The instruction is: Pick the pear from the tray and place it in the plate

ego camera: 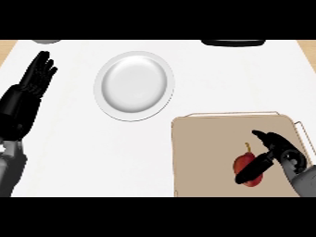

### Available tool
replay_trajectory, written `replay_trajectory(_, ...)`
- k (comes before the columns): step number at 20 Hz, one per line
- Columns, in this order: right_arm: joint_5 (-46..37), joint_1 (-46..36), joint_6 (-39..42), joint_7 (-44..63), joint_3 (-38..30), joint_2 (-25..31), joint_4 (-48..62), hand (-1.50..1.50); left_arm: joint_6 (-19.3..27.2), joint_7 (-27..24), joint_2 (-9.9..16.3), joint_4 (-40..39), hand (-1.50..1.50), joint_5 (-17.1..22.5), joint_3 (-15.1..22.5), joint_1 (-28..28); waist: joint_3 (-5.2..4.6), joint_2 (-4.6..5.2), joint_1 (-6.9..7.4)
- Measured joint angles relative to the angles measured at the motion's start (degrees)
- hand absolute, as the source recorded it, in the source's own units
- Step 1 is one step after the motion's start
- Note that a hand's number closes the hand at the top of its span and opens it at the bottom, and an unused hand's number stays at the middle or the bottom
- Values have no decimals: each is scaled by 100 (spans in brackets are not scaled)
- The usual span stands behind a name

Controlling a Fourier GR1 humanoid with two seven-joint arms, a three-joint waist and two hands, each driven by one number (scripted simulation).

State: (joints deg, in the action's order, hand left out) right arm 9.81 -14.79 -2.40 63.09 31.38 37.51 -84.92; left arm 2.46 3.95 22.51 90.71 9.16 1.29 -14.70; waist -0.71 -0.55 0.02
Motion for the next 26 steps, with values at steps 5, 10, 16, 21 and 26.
replay_trajectory(5,-170,67,38,-24,114,-109,2,150,9,111,-60,76,0,-83,10,-48,-29,-28,17)
replay_trajectory(10,-957,-13,-190,-251,21,-122,309,150,-85,159,-30,146,0,-59,-92,-11,-80,-52,7)
replay_trajectory(16,-1944,-365,-286,-735,57,-30,751,150,-142,195,-104,54,0,-109,-67,-148,-15,16,57)
replay_trajectory(21,-2678,-1260,124,-2245,278,604,1015,150,-211,165,-209,86,0,-106,84,-299,71,177,481)
replay_trajectory(26,-3127,-1923,62,-4122,252,1050,1445,150,-265,153,-238,65,0,-103,138,-403,105,251,603)
